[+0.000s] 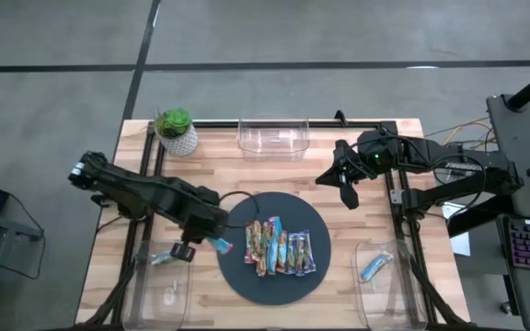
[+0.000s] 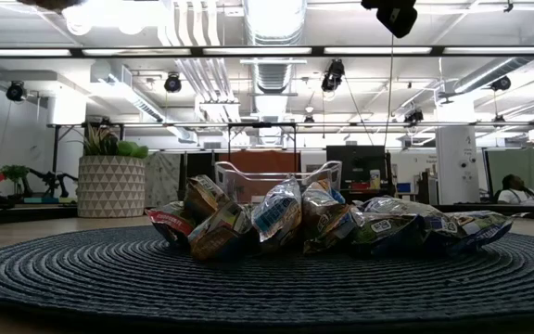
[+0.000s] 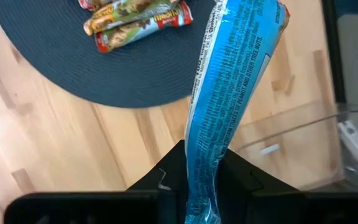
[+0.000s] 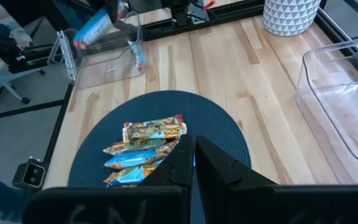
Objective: Pick and place Granola Bars by type
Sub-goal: Put the red granola bar into the bottom left transparent bin
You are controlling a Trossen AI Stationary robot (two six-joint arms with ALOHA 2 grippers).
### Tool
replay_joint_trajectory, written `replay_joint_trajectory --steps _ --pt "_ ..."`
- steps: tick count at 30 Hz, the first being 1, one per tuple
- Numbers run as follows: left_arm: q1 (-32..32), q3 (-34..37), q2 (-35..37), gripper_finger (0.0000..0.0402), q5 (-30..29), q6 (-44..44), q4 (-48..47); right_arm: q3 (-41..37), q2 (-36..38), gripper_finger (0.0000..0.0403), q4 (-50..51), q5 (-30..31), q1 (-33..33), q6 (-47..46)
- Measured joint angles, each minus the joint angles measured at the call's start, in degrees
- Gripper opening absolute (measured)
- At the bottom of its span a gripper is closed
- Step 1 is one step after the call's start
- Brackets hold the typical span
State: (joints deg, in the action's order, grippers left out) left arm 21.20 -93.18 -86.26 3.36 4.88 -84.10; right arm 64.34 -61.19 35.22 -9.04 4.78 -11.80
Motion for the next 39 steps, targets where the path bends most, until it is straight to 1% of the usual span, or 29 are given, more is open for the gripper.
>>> replay_joint_trajectory --steps 5,8,12,17,20,22,24,32,36,39 --pt "3.01 3.7 5.85 0.0044 0.02 6.81 0.17 0.0 0.0 0.0008 0.0 0.0 -0.02 -0.05" --pt "5.51 7.24 9.04 0.0044 0.02 12.03 0.9 0.0 0.0 0.0008 0.0 0.0 -0.02 -0.02" --pt "8.9 13.27 12.8 0.0044 0.13 18.83 4.81 0.0 0.0 0.0008 -0.02 0.0 -0.02 -0.03" --pt "13.09 20.88 15.99 0.0044 0.75 21.28 11.49 -0.02 0.0 0.0008 -0.12 0.0 -0.02 -0.04" --pt "14.97 24.59 16.96 0.0044 4.28 24.24 13.75 0.0 0.0 0.0008 -0.15 0.02 -0.02 -0.19" --pt "15.9 26.56 17.1 0.0044 7.16 28.22 13.64 0.0 0.0 0.0008 -0.17 0.02 -0.02 -0.17" --pt "16.92 28.17 17.16 0.0044 8.56 31.94 13.71 0.0 0.0 0.0008 -0.17 0.02 -0.02 -0.17" --pt "21.06 33.06 17.19 0.0044 8.93 40.85 16.35 0.0 0.0 0.0008 -0.17 0.09 0.01 0.27" --pt "22.81 34.46 17.21 0.0044 9.27 44.54 18.99 0.0 0.0 0.0008 -0.17 0.11 0.02 0.39" --pt "23.68 35.15 17.21 0.0044 9.42 47.87 19.27 0.0 0.0 0.0008 -0.17 0.11 0.02 0.37"
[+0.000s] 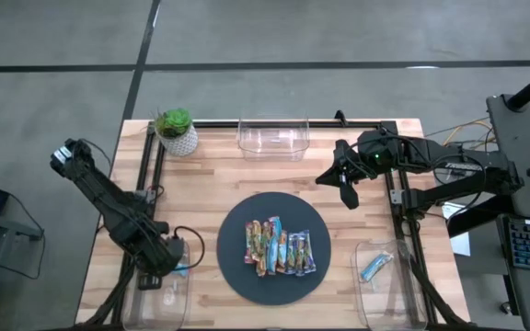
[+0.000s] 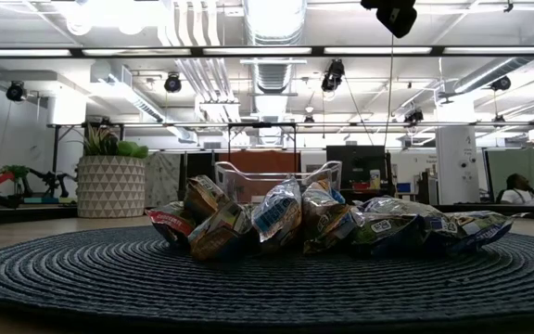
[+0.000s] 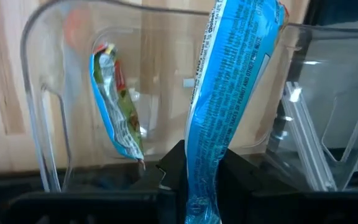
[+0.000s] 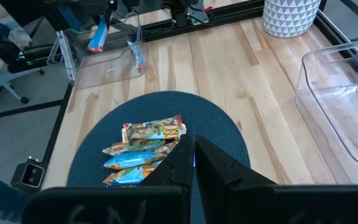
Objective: Pick and place Granola Bars by type
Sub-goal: Put the red granola bar into the bottom left transparent bin
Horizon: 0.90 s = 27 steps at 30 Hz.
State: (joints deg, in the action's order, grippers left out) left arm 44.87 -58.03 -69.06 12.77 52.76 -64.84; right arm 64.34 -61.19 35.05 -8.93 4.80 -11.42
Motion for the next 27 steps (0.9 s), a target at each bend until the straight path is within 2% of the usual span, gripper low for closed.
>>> replay_joint_trajectory --steps 12,27 --pt "3.13 4.63 1.35 0.0044 0.28 12.93 1.01 0.0 0.0 0.0008 0.02 0.0 0.0 0.07" --pt "3.62 10.17 2.89 0.0044 4.27 19.64 7.78 0.0 0.0 0.0008 0.04 -0.02 0.0 0.09"
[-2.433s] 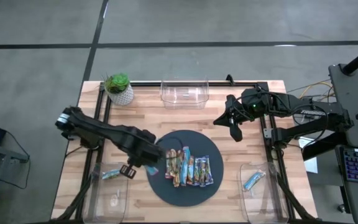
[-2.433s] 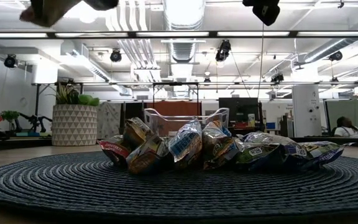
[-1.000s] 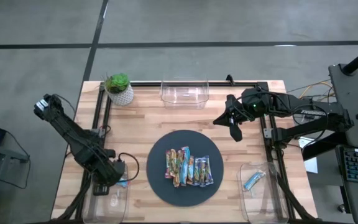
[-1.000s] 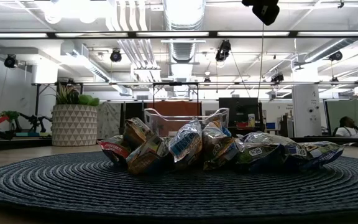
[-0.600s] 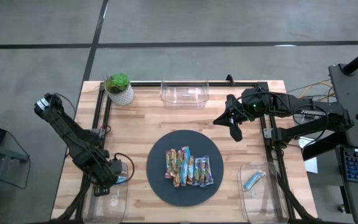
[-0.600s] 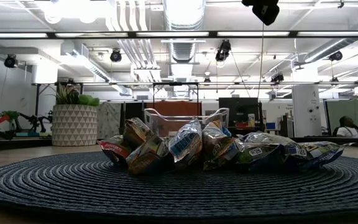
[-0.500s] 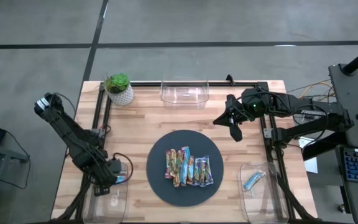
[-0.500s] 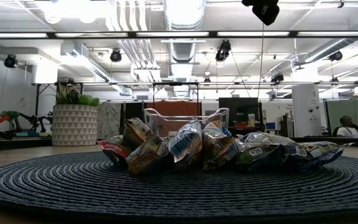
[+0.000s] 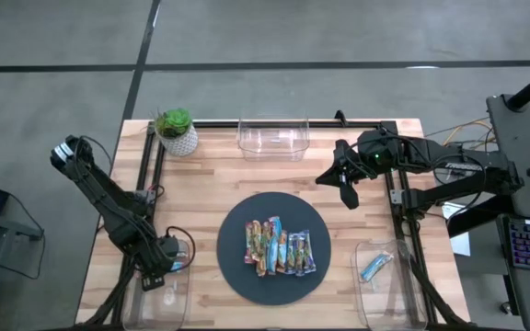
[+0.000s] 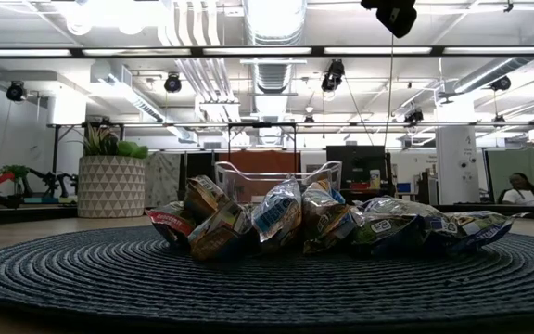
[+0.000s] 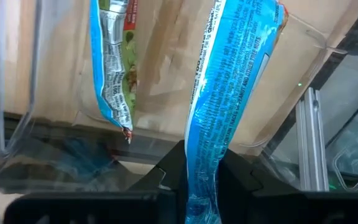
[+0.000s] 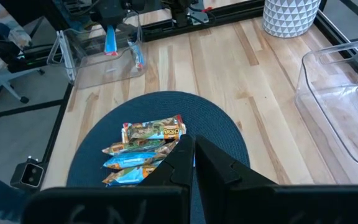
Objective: Pick and place Granola Bars by type
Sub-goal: Put the red granola bar into the bottom left transparent bin, then put the blue granola bar into the top transparent bin
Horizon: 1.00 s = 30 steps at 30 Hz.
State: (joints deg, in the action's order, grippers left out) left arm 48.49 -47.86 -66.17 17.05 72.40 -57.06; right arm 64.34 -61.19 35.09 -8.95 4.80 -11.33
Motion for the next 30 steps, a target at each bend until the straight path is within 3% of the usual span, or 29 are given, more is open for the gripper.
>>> replay_joint_trajectory --steps 9,18,25,30 --pt "0.0 1.24 0.0 0.0044 0.39 4.02 -0.02 -0.02 0.0 0.0008 0.02 0.0 0.0 0.0" --pt "0.0 3.39 0.0 0.0048 4.85 7.57 0.08 0.0 0.0 0.0008 0.02 0.0 0.0 0.0" --pt "0.0 3.41 0.0 0.0106 5.19 7.72 0.04 0.0 0.0 0.0008 0.02 0.0 0.0 0.0" --pt "0.0 3.65 0.0 0.0134 8.76 7.55 0.04 0.0 0.0 0.0008 0.02 0.0 0.02 0.15"
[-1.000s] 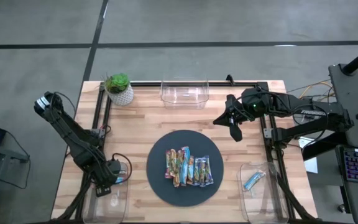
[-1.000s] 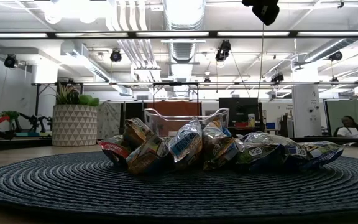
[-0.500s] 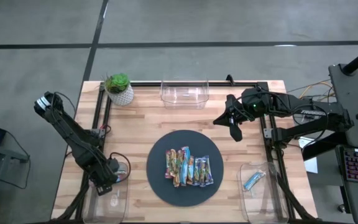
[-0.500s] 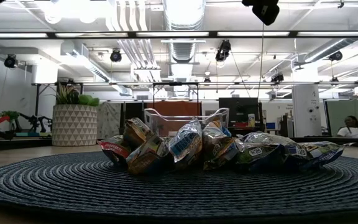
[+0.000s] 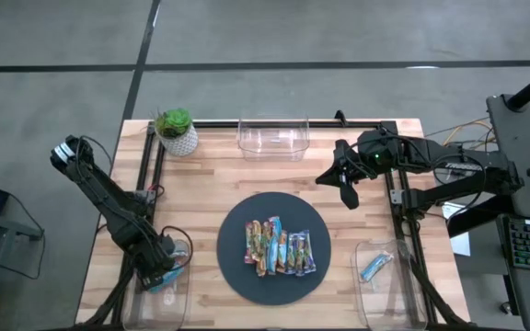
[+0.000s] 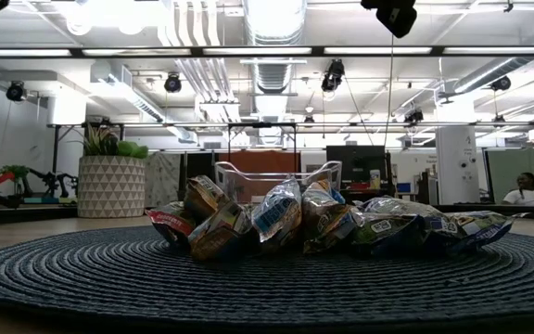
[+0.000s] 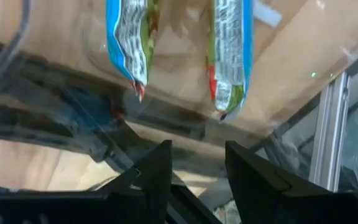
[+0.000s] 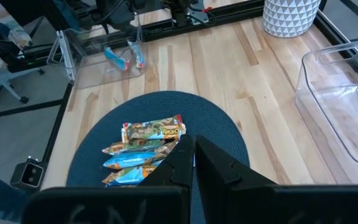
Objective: Pick and place Granola Bars by type
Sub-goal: Put the blue granola bar into the top transparent bin
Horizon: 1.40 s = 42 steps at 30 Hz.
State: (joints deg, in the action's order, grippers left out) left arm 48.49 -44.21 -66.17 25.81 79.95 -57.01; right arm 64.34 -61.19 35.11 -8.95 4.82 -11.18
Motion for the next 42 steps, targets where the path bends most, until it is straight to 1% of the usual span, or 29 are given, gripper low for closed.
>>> replay_joint_trajectory --steps 3,9,14,18,24,28,31,34,42 --pt "0.0 0.0 0.0 0.0135 2.08 -0.53 0.02 0.0 0.0 0.0008 -0.02 0.0 -0.02 0.89" --pt "0.0 0.0 0.0 0.0135 3.71 -0.81 0.02 0.0 0.0 0.0008 -0.02 0.0 -0.02 0.9" --pt "0.0 -0.84 0.0 0.0133 3.71 -0.94 0.02 0.0 0.0 0.0008 -0.04 0.0 -0.02 1.07" --pt "0.0 -2.2 0.0 0.0117 1.93 -2.16 0.01 -0.02 0.0 0.0008 -0.09 0.0 -0.02 1.12" --pt "-0.12 -5.36 0.0 0.0064 -4.03 -7.34 -0.02 -0.02 0.0 0.0008 -0.15 0.0 -0.01 1.12" --pt "-1.11 -8.43 0.0 0.0027 -10.61 -13.29 0.02 -0.02 0.0 0.0008 -0.24 0.0 -0.02 1.0" --pt "-2.66 -11.08 0.0 0.0006 -16.3 -18.82 0.0 -0.01 0.0 0.0008 -0.32 0.0 -0.01 0.88" --pt "-4.96 -13.78 0.0 0.0001 -20.81 -24.24 0.0 -0.01 0.0 0.0008 -0.58 0.0 -0.02 0.83" --pt "-12.93 -21.11 0.0 0.0 -28.04 -38.24 -0.05 -0.02 0.0 0.0008 -1.4 0.0 -0.02 0.07"
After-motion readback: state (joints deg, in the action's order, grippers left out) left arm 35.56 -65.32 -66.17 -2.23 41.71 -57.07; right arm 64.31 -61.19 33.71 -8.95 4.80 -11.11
